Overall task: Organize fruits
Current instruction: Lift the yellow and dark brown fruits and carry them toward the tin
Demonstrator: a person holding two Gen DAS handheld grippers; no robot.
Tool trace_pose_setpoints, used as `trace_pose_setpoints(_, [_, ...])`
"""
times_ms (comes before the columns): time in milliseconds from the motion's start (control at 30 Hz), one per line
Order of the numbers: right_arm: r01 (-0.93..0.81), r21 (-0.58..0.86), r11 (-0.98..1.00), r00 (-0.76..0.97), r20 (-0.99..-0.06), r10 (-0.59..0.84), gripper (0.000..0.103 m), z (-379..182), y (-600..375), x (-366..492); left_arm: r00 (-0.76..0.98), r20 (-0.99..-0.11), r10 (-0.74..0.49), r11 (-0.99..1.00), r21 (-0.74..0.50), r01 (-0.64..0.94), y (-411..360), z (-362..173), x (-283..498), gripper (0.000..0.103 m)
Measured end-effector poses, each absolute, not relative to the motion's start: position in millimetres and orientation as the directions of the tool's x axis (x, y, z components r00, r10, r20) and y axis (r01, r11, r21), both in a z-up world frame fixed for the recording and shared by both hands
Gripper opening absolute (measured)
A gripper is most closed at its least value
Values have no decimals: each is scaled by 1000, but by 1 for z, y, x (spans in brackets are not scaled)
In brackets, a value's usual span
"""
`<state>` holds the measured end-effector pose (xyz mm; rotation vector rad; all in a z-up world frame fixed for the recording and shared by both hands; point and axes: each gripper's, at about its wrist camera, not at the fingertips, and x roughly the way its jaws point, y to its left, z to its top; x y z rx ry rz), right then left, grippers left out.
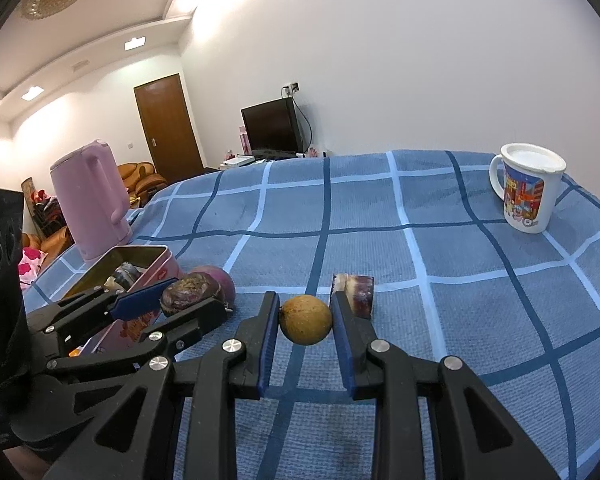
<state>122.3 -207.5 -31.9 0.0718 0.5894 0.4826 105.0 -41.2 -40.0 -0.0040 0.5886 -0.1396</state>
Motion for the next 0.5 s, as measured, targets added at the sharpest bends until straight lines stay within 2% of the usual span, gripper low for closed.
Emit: trace_pose_setpoints(500, [-427, 160, 890, 758, -474, 449, 28, -26, -206, 113, 859, -496, -130, 991, -38, 127, -39, -34, 94, 46])
